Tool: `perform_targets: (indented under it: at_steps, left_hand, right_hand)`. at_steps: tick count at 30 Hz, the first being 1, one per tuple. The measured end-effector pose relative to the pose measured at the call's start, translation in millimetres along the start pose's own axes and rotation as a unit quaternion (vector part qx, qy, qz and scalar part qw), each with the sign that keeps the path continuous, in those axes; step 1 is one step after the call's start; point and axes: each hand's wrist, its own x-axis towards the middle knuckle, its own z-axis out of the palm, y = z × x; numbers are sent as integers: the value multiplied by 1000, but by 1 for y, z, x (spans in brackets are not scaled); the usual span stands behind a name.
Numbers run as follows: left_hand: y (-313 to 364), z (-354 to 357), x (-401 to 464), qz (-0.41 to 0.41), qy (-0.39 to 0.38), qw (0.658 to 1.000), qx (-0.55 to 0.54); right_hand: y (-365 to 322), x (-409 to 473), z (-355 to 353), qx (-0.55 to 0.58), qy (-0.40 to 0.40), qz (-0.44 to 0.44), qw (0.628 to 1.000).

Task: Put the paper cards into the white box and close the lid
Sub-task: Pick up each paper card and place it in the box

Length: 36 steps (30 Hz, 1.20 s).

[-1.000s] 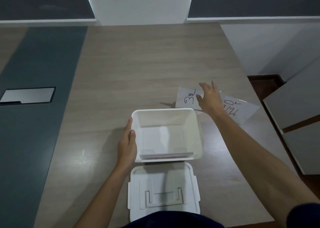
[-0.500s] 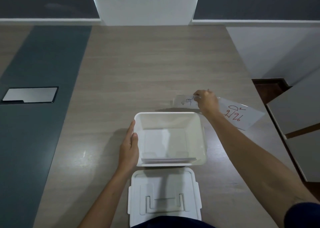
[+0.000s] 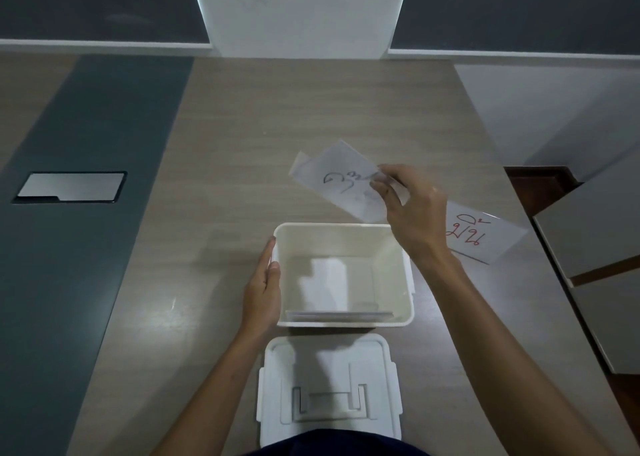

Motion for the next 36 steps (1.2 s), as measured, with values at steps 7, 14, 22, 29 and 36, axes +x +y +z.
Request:
perform_targets:
  at_steps: [7, 14, 22, 29, 36]
  left_hand:
    - [0, 1, 1, -7, 4, 1000, -26]
    - [-2, -1, 1, 3, -3, 1000, -26]
    - [-2, -1, 0, -2, -5, 1000, -25]
    - [3, 1, -2, -14, 4, 1000, -6]
    - [0, 2, 0, -6, 9, 1000, -9]
  right_hand:
    - [-5, -53, -5, -22, -150, -21, 988]
    - [17, -102, 22, -88, -380, 13, 921]
    - [22, -127, 24, -82, -478, 44, 873]
    - [17, -124, 17, -8, -446, 103, 889]
    - [41, -86, 10, -8, -276, 130, 952]
